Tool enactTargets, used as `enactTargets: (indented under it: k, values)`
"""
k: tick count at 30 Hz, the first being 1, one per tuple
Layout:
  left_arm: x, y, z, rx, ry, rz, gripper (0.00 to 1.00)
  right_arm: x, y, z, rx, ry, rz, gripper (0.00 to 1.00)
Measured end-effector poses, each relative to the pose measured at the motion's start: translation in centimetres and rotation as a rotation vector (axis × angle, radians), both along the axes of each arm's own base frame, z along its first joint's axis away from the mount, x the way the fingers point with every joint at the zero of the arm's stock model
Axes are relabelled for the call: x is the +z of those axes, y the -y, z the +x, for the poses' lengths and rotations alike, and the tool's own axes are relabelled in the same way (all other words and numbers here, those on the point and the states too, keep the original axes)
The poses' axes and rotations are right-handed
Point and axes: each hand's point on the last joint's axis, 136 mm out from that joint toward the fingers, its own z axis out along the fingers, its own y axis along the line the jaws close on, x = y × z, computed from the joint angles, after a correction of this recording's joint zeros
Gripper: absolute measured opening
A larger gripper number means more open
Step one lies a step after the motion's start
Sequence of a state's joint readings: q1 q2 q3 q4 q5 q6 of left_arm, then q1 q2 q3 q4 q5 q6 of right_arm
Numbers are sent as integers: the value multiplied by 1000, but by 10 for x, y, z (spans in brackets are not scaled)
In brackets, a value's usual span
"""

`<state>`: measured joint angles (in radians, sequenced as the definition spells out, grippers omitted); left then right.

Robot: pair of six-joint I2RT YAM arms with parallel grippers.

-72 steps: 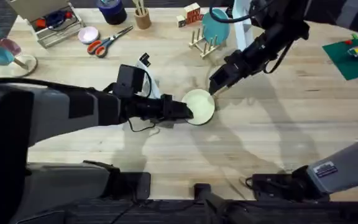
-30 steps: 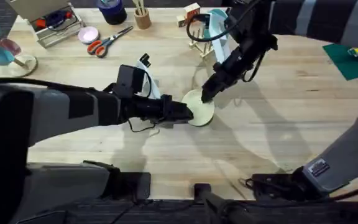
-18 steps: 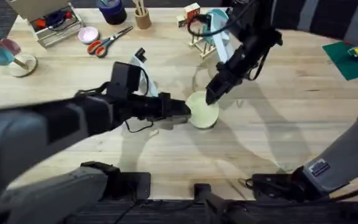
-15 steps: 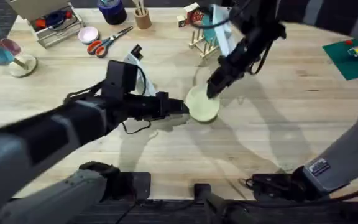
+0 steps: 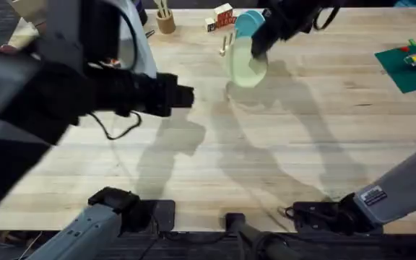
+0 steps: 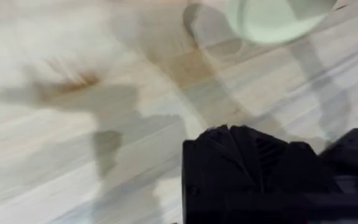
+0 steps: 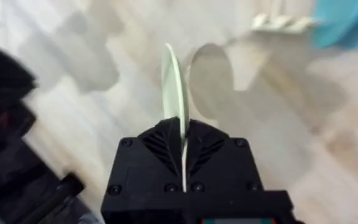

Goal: Pick up the plates from the table one by one and place each into a slot on the dish rack.

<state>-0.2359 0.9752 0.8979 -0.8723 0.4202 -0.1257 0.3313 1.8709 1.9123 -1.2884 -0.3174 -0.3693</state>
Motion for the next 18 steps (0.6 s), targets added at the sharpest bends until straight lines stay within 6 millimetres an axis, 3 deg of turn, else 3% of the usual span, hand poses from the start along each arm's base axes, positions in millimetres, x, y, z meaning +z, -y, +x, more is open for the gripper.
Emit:
enactTargets:
  k: [5,12,14,18]
  values:
    - [31,-15,1,-46,92,132,39,33,8,22,-24,142,-40,31]
    - [59,-27,7,-111,222,256,64,58,21,41,-65,267,-108,29]
    - [62,-29,9,-126,245,278,301,60,23,44,-72,283,-120,29]
    - [63,-32,11,-131,261,311,940,62,25,48,-80,301,-133,29]
